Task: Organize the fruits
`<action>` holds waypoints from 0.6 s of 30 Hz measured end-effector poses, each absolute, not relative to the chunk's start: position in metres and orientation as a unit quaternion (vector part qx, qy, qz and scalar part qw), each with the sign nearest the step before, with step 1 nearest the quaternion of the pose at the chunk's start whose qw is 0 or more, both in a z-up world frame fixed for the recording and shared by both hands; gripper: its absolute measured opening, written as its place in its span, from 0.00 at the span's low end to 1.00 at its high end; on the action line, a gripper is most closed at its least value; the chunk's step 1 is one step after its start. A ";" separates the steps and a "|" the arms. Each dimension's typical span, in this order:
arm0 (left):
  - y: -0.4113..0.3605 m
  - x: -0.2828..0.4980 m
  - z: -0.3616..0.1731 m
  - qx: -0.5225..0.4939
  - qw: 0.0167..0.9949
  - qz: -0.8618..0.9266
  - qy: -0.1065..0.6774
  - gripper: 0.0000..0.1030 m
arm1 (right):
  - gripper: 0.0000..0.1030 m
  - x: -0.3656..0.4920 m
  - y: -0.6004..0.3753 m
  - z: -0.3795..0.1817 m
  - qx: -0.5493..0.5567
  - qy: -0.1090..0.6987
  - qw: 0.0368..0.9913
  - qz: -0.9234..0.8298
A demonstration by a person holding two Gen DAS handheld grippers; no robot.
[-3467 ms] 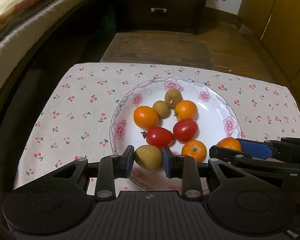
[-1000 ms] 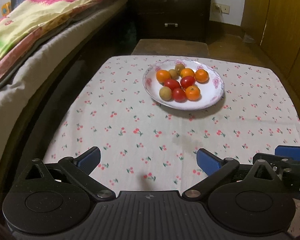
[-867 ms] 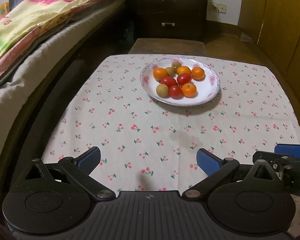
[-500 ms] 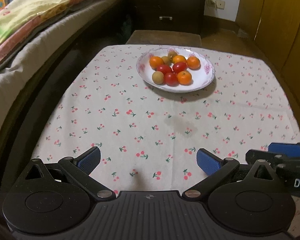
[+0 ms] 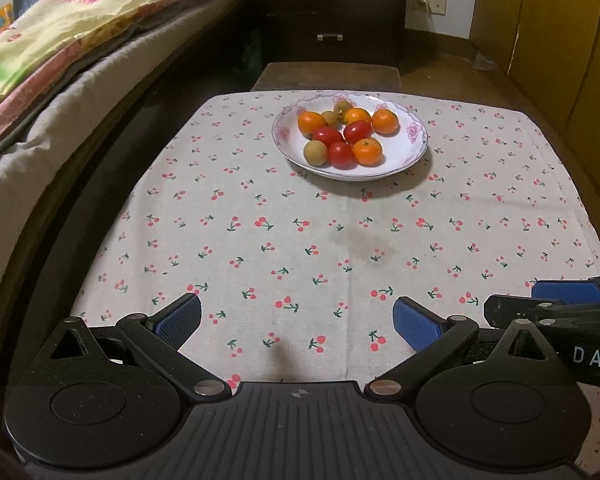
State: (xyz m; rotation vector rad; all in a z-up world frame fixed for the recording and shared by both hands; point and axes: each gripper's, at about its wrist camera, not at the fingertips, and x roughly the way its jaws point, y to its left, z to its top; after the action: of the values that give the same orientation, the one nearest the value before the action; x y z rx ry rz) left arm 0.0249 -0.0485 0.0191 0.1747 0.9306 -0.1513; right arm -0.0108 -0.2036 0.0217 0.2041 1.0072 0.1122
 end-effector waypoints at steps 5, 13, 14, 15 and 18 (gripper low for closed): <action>-0.049 0.024 0.020 0.084 0.888 -0.073 0.445 0.99 | 0.44 -0.011 -0.204 0.022 0.100 0.482 0.869 0.054; -0.048 0.025 0.019 0.080 0.887 -0.074 0.449 0.99 | 0.44 -0.011 -0.204 0.021 0.101 0.483 0.868 0.054; -0.048 0.025 0.019 0.079 0.887 -0.074 0.450 0.99 | 0.44 -0.011 -0.204 0.021 0.100 0.483 0.868 0.054; -0.048 0.025 0.019 0.078 0.886 -0.073 0.451 0.99 | 0.44 -0.011 -0.204 0.021 0.101 0.483 0.868 0.054; -0.048 0.024 0.018 0.079 0.886 -0.072 0.451 0.99 | 0.44 -0.011 -0.204 0.020 0.100 0.484 0.868 0.054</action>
State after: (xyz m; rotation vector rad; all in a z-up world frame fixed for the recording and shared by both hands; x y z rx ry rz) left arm 0.0244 -0.0481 0.0179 0.1645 0.9378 -0.1504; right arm -0.0109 -0.2035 0.0196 0.2103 1.0129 0.1135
